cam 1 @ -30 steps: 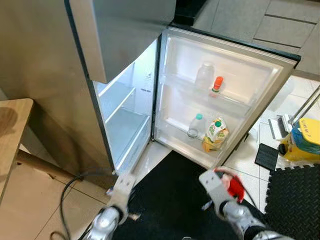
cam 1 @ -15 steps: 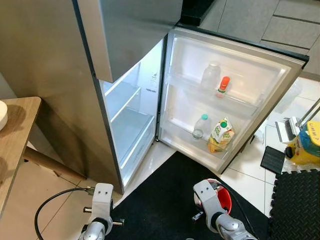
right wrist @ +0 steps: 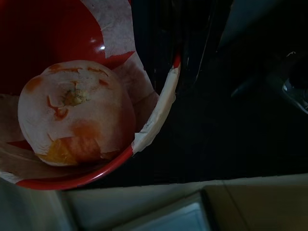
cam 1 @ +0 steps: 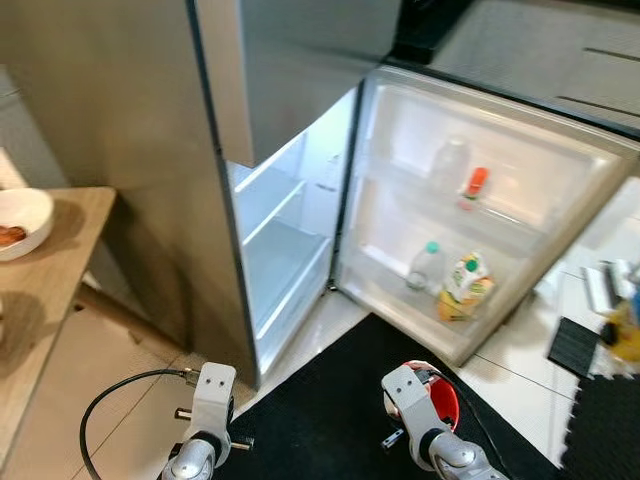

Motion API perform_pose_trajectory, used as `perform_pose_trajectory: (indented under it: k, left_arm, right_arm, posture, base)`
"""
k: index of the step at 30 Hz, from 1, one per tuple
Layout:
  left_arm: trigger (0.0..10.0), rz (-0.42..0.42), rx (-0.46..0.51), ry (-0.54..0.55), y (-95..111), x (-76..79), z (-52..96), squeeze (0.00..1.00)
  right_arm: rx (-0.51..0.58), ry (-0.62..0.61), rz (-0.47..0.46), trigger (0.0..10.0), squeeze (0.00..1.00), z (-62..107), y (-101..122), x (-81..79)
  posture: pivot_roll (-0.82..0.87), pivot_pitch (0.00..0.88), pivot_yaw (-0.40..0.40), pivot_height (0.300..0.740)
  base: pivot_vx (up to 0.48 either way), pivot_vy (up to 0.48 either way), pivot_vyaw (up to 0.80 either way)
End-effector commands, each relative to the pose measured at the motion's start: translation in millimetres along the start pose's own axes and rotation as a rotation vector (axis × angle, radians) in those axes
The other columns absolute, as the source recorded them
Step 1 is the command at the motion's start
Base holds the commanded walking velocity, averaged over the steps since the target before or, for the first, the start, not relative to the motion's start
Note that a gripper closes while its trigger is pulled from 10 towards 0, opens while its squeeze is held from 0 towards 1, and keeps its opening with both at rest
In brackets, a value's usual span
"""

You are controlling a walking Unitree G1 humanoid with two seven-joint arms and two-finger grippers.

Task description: Restocking fridge

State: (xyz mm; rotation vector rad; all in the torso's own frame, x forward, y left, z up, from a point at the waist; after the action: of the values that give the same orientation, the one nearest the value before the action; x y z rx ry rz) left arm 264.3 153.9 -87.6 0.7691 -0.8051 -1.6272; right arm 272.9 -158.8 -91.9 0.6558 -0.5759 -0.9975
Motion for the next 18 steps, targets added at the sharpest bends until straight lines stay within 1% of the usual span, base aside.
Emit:
perform_pose_trajectory:
  k: [1, 11, 18]
  left_arm:
    - [10.0, -0.002, -0.007, 0.007, -5.2, -0.3, 2.7, 0.00]
    - [10.0, -0.011, 0.000, 0.004, -4.7, 0.6, 3.1, 0.00]
    - [10.0, -0.022, 0.010, -0.008, 0.4, 5.6, 0.2, 0.00]
  right_arm:
    - [0.026, -0.002, 0.020, 10.0, 0.00, 0.3, 4.2, 0.5]
    - [0.024, -0.008, 0.026, 10.0, 0.00, 1.3, 2.4, 2.2]
    - [0.022, -0.020, 0.032, 10.0, 0.00, 3.1, 0.2, 7.0]
  posture:
    - [-0.11, 0.088, -0.028, 0.700]
    - [-0.11, 0.096, -0.025, 0.700]
    - [-0.12, 0.087, -0.020, 0.700]
  base:
    - [0.000, 0.000, 0.80]
    - [0.000, 0.000, 0.80]
    - [0.000, 0.000, 0.80]
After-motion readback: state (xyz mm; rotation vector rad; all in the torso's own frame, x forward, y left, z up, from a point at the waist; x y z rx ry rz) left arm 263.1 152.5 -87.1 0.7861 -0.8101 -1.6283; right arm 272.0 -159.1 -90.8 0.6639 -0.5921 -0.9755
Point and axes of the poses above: a point about 5 cm out from each wrist's last joint towards the gripper, its own z axis pointing back from the gripper into the wrist, its own y axis along the axis of the wrist's last joint, x = y × z, the point moved 6 cm from there along -z, pointing out of the wrist towards the gripper, and after that the axes turned 3 degrees about -z, right-handed, at the moved point
